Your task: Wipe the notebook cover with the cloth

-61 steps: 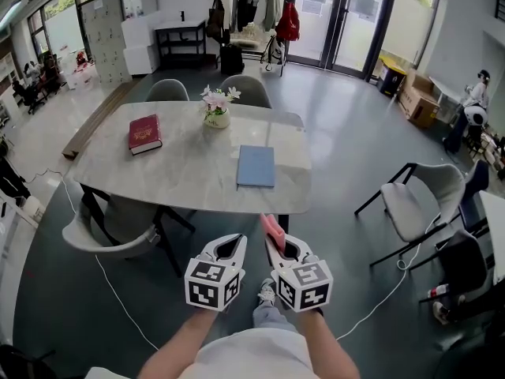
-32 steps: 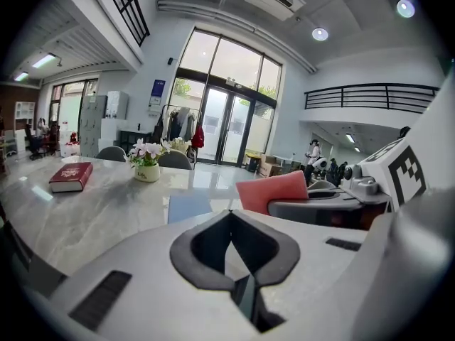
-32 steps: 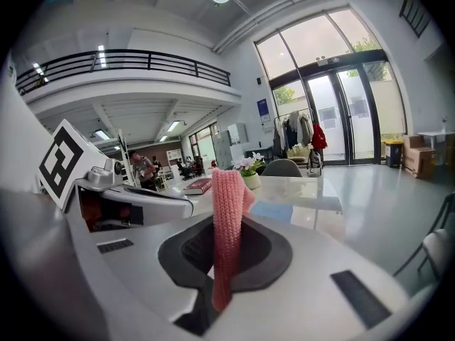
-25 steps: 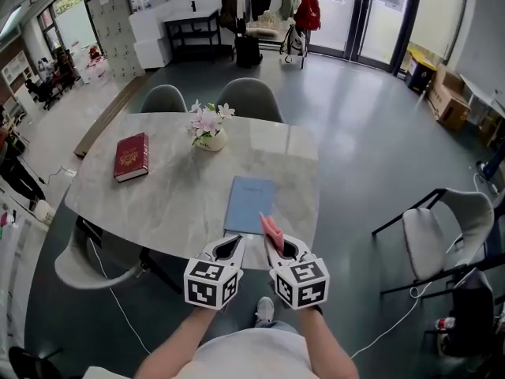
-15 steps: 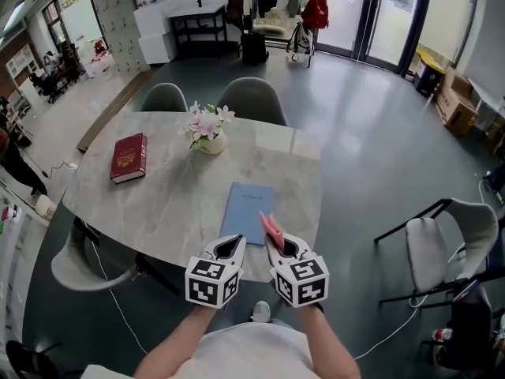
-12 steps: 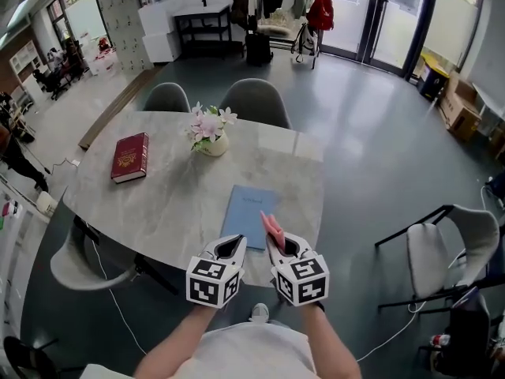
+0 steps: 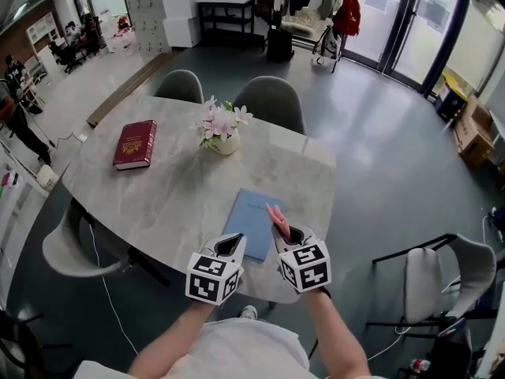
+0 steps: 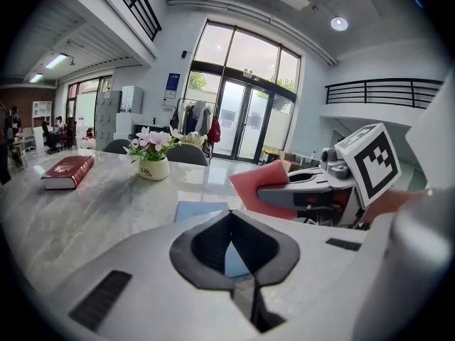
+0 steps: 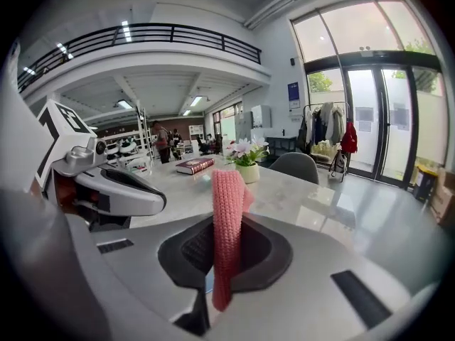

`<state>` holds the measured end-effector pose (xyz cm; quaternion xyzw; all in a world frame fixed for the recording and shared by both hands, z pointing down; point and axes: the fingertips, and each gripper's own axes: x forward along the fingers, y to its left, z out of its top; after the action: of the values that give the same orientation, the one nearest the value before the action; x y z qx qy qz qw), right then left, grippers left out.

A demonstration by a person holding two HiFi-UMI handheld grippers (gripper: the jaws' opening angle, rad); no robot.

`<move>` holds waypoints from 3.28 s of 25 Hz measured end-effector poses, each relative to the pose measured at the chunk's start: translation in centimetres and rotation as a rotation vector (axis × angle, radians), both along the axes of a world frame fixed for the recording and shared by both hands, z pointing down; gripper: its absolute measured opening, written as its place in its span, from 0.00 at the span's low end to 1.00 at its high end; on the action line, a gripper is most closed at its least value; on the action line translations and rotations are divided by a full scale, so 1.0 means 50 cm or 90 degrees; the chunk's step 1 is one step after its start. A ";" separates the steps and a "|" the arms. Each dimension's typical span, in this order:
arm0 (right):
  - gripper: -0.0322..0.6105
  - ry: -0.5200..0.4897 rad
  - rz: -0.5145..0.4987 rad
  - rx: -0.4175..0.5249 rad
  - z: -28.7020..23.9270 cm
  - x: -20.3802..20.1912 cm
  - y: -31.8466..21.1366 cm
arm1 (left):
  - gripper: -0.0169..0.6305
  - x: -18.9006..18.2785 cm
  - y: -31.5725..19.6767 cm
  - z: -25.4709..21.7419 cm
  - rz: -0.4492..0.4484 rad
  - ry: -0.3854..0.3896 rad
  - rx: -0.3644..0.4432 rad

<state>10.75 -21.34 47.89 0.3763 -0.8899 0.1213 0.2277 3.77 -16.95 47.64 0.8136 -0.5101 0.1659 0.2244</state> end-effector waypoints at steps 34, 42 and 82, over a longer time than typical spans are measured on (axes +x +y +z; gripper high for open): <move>0.07 0.318 -0.176 -0.018 0.210 -0.042 -0.203 | 0.04 -0.062 -0.054 0.047 -0.014 0.018 -0.033; 0.07 0.336 -0.186 -0.027 0.220 -0.046 -0.192 | 0.04 -0.083 -0.040 0.046 -0.029 0.024 -0.028; 0.07 0.258 -0.281 -0.060 0.220 -0.088 0.078 | 0.04 -0.064 0.002 0.057 -0.034 0.043 -0.017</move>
<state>6.35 -17.44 58.86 0.1796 -0.8800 0.0327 0.4385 0.56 -16.83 50.48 0.8019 -0.5215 0.1389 0.2564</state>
